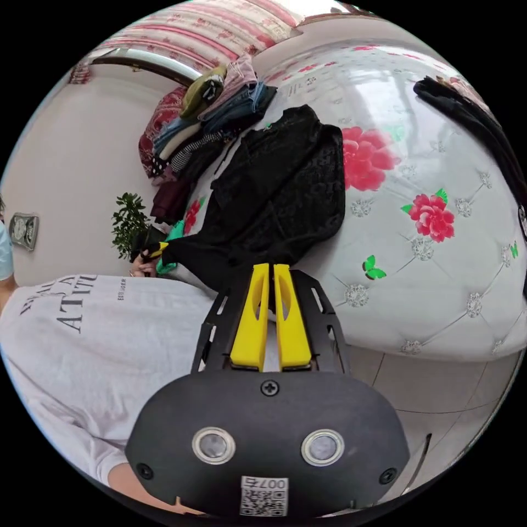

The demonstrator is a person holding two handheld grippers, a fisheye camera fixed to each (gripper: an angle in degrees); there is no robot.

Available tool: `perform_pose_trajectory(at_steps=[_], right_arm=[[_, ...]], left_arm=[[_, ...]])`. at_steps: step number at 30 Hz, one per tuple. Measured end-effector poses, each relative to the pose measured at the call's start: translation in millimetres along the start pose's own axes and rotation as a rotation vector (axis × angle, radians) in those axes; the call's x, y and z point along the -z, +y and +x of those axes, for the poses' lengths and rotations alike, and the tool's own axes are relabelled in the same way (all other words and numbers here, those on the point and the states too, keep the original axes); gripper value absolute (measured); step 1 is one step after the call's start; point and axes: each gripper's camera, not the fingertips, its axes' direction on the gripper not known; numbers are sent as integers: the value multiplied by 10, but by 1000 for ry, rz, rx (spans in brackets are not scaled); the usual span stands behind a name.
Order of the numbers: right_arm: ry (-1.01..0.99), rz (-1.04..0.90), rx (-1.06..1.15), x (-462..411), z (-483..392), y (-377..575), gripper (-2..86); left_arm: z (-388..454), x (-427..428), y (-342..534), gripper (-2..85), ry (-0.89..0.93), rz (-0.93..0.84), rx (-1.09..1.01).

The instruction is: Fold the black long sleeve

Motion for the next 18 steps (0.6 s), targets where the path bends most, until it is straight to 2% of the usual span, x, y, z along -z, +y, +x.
perform_pose_trajectory(at_steps=[4,9,10,12,15,18], right_arm=[[-148,140,-9,161,225,-331,-2],[-251,226,23,198,390,-1247,0],[-248,240,40,177,397,-1564,2],[-210,259,50,85,409,-2082,6],[-72,310,0,-198,481,-2770,23],[-25,273,-78,-578,697,-3043,40]], left_arm=[[52,163,-491,17,27,58,-34],[170,328,-1606,26,6,163,-36],[157,342,-1754,29,-4,187,-16],[41,376,-2292,51,-58,343,92],[-105,374,-2666,105,-104,564,179],[-249,257,-2819,126,-178,550,208]])
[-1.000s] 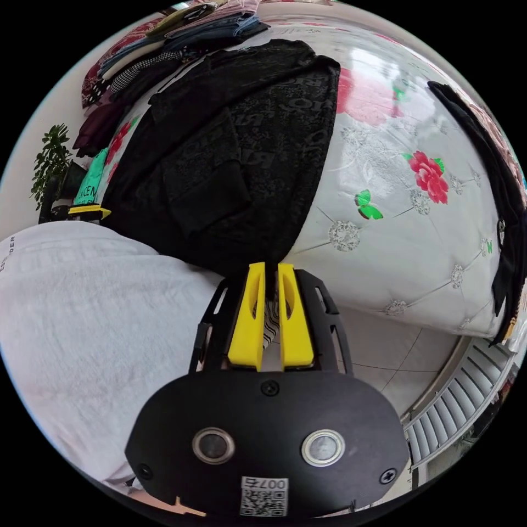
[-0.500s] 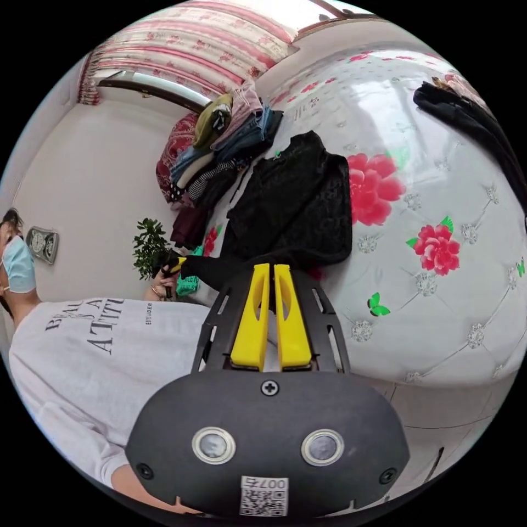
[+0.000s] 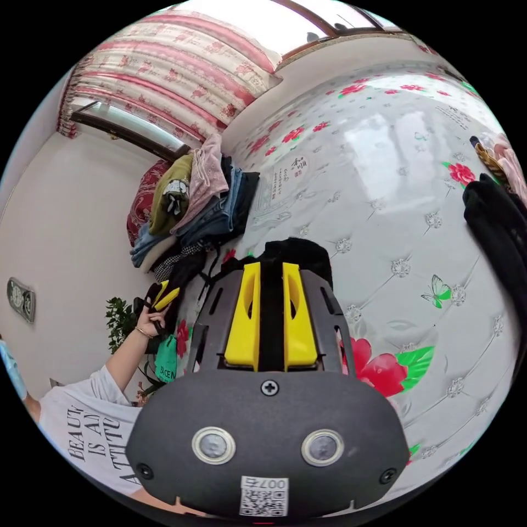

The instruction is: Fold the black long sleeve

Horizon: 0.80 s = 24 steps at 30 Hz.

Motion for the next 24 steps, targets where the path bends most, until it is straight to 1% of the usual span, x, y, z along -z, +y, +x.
perform_pose_trajectory(at_steps=[1,3,5,7,9,12,16,19,20,21,22,23,24], right_arm=[[24,-28,8,-152,76,69,47],[67,-86,50,-339,169,296,56],[121,-168,83,-466,298,747,70],[170,-189,73,-436,380,1130,77],[180,-177,22,-360,469,1504,83],[106,-163,-134,-273,644,1941,89],[5,-40,-267,-280,717,2147,86],[-143,14,-356,-502,743,2091,71],[-193,-6,-387,-630,744,2052,56],[-218,-28,-405,-693,745,2031,48],[-255,-58,-430,-761,738,1999,33],[-278,-25,-439,-712,718,1996,22],[-284,15,-441,-635,707,2008,18]], left_arm=[[-24,-33,18,124,-16,-14,-13],[-173,-111,195,118,-80,-107,-62],[-314,-54,427,118,-139,-147,-80],[-451,82,694,118,-185,-156,-73],[-598,287,1020,123,-223,-140,-29],[-685,425,1240,132,-245,-112,19],[-737,339,1166,134,-192,-106,54],[-755,224,1004,97,-190,-93,90],[-815,157,956,60,-163,-114,138],[-928,73,936,26,-98,-176,228],[-977,59,941,8,-57,-184,265],[-1031,118,969,1,10,-137,303],[-1036,240,1005,-4,47,-73,295]])
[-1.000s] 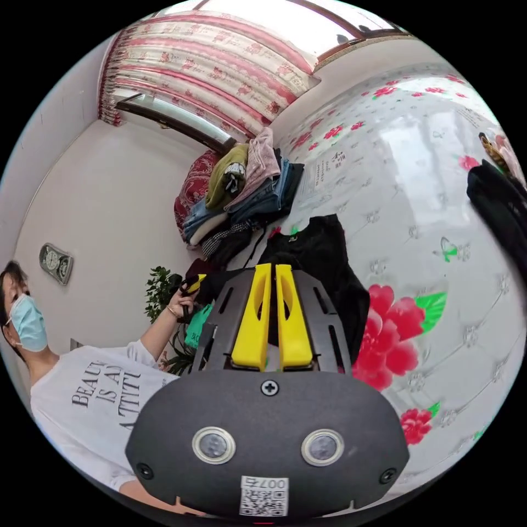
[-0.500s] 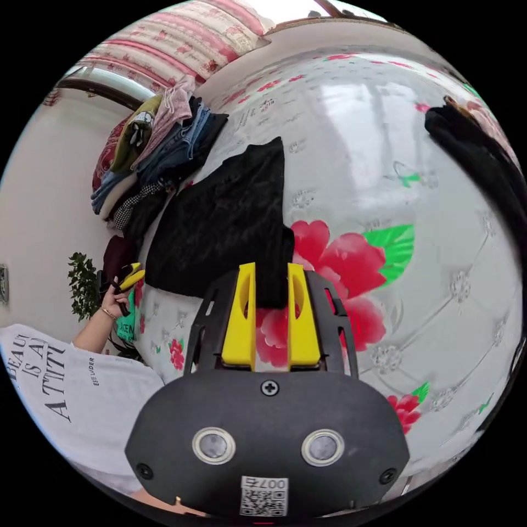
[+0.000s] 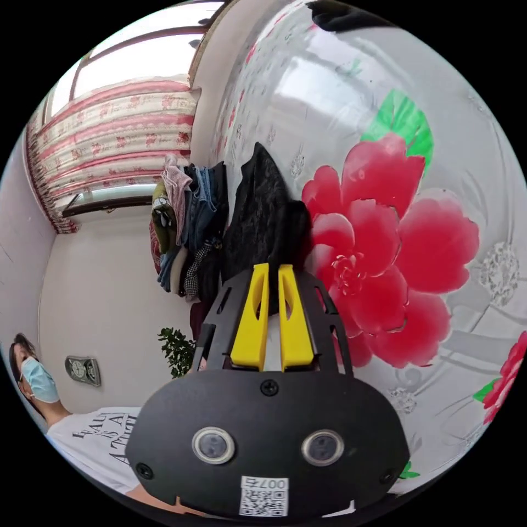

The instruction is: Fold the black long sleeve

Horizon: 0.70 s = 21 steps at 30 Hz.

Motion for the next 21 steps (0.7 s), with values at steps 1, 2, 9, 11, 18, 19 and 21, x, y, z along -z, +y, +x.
perform_pose_trajectory(at_steps=[1,2,9,11,18,19,21], right_arm=[[-27,84,6,198,-44,60,11],[-58,122,10,404,-64,123,6],[107,53,-29,1120,109,603,0],[69,109,-132,1297,273,743,-1],[96,64,34,1120,-744,87,-1],[115,4,147,944,-1213,-121,-1],[158,-111,375,560,-2058,-337,-1]], left_arm=[[0,62,26,-5,5,16,-11],[0,163,83,-7,0,11,-42],[-426,282,816,-8,-54,-179,-65],[-589,296,959,-8,-9,-170,-9],[-560,287,943,-1,-23,-163,-60],[-546,284,936,1,-26,-168,-70],[-538,304,944,17,2,-162,-99]])
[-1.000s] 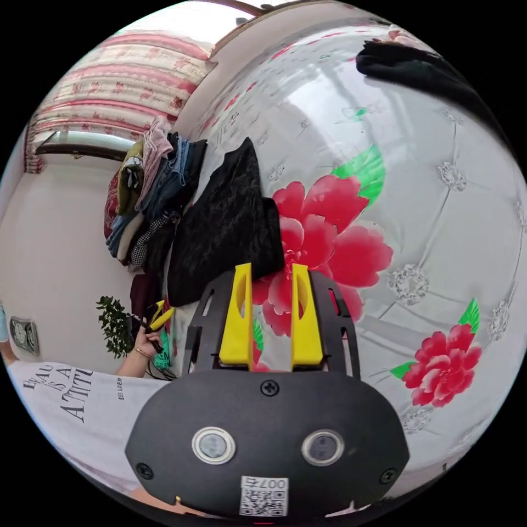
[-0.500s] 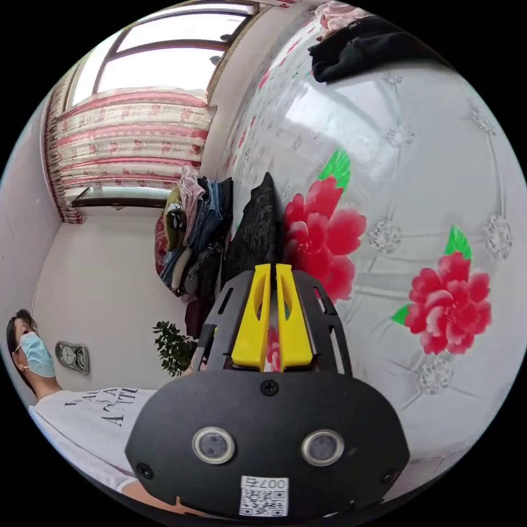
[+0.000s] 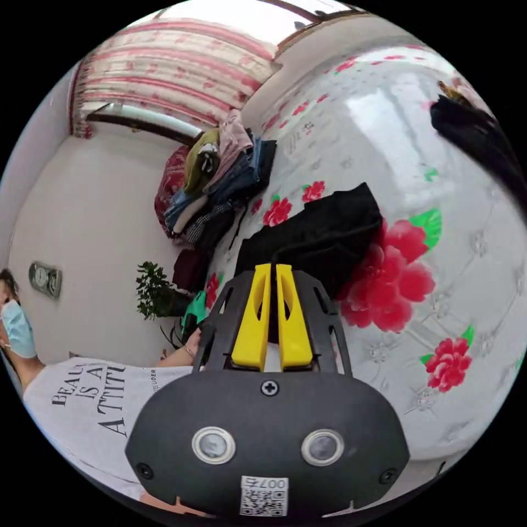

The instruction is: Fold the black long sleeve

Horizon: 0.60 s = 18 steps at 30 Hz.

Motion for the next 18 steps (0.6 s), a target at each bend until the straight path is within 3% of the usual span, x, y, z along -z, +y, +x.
perform_pose_trajectory(at_steps=[2,5,7,13,18], right_arm=[[74,-191,355,-539,-1164,-481,-1],[91,-389,672,-1365,-2268,-582,0],[71,-502,760,-1912,-2619,-492,2],[19,-803,724,-3284,-2692,-36,23],[-73,-724,658,-2954,-2611,-348,41]], left_arm=[[-42,43,55,35,19,26,2],[-186,158,208,44,90,82,32],[-291,245,313,48,120,113,61],[-560,466,609,55,131,168,107],[-539,468,736,90,153,149,50]])
